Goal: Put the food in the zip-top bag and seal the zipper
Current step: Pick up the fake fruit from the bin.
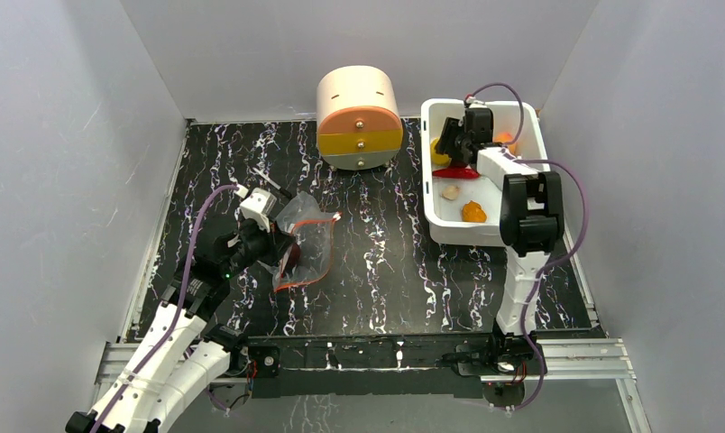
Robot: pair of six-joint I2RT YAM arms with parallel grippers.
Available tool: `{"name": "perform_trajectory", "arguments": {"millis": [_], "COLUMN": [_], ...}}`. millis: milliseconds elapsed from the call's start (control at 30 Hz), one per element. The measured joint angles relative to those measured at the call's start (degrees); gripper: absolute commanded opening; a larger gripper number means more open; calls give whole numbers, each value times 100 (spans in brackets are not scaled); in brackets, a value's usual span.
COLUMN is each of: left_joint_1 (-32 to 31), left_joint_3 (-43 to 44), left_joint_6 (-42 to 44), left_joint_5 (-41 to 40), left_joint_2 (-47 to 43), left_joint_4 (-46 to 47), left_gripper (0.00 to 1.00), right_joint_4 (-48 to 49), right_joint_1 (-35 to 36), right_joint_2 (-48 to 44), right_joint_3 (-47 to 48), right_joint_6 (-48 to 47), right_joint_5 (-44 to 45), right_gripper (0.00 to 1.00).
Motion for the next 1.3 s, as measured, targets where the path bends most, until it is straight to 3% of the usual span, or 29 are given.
{"name": "perform_trajectory", "arguments": {"millis": [800,1300], "left_joint_1": [0,0], "left_joint_3": [0,0], "left_joint_6": [0,-11], "left_joint_5": [0,0], "left_joint_2": [13,35], "left_joint_4": [0,4], "left_gripper": [0,0], "right_joint_4": [-520,-892], "right_joint_1": [7,319], "right_joint_2": [-2490,-4050], "right_joint_3": [-2186,-2734], "right_joint_6": [651,769], "right_joint_5": [955,887], "right_gripper": [39,41]}}
